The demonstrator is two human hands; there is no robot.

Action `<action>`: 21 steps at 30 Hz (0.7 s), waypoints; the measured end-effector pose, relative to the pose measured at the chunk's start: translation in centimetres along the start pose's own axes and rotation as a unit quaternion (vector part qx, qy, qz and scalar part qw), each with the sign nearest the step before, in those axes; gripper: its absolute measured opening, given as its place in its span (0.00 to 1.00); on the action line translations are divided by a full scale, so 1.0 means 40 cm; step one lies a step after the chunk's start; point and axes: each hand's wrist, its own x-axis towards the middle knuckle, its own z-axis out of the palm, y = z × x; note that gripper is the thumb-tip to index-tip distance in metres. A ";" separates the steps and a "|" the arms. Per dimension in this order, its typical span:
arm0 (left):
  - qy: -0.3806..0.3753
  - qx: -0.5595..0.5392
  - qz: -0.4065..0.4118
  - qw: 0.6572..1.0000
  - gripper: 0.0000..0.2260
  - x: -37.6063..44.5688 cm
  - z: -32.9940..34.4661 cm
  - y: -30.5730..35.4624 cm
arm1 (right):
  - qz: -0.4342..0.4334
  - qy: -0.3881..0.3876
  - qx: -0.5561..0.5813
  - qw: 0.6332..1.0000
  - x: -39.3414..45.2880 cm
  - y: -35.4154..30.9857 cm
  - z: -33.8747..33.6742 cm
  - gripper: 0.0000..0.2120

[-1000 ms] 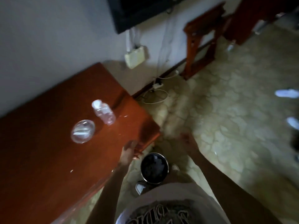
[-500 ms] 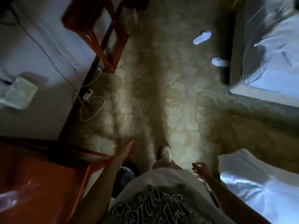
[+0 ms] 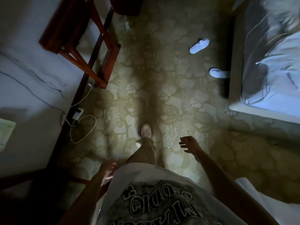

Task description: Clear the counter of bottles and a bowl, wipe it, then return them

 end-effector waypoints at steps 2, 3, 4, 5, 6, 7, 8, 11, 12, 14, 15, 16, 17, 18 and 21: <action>0.000 0.025 -0.007 1.000 0.13 0.055 0.001 0.104 | -0.003 0.005 0.009 1.000 0.060 -0.093 -0.007 0.13; -0.003 0.045 -0.001 0.999 0.12 0.088 -0.003 0.166 | 0.003 0.015 0.014 1.000 0.090 -0.129 -0.015 0.13; -0.004 0.071 0.005 0.997 0.10 0.118 -0.007 0.237 | 0.017 0.031 0.016 0.999 0.115 -0.157 -0.027 0.12; -0.007 0.098 0.017 0.995 0.08 0.145 -0.007 0.316 | 0.038 0.048 0.020 0.998 0.132 -0.179 -0.041 0.10; -0.010 0.112 0.021 0.993 0.07 0.163 -0.008 0.401 | 0.057 0.062 0.025 0.996 0.148 -0.204 -0.054 0.07; -0.019 0.117 0.025 0.993 0.07 0.176 -0.007 0.494 | 0.067 0.071 0.026 0.995 0.160 -0.234 -0.068 0.06; -0.033 0.122 0.031 0.992 0.09 0.189 -0.001 0.595 | 0.072 0.084 0.031 0.993 0.172 -0.264 -0.084 0.07; -0.049 0.167 0.083 0.981 0.12 0.242 0.029 0.931 | 0.100 0.126 0.052 0.986 0.226 -0.340 -0.125 0.09; -0.040 0.182 0.111 0.976 0.13 0.250 0.042 1.041 | 0.109 0.137 0.061 0.983 0.247 -0.359 -0.131 0.11; -0.038 0.204 0.178 0.962 0.14 0.260 0.083 1.244 | 0.118 0.163 0.050 0.978 0.296 -0.399 -0.133 0.18; -0.049 0.210 0.207 0.954 0.14 0.266 0.108 1.339 | 0.121 0.166 0.041 0.978 0.322 -0.427 -0.131 0.21; -0.060 0.216 0.228 0.948 0.14 0.263 0.132 1.426 | 0.121 0.163 0.034 0.979 0.352 -0.456 -0.131 0.22; -0.071 0.222 0.247 0.941 0.13 0.263 0.155 1.503 | 0.123 0.160 0.031 0.979 0.383 -0.491 -0.134 0.22; -0.081 0.229 0.259 0.935 0.13 0.267 0.175 1.572 | 0.126 0.164 0.033 0.978 0.418 -0.529 -0.141 0.22; -0.108 0.230 0.257 0.933 0.13 0.301 0.226 1.730 | 0.127 0.179 0.007 0.976 0.541 -0.659 -0.185 0.19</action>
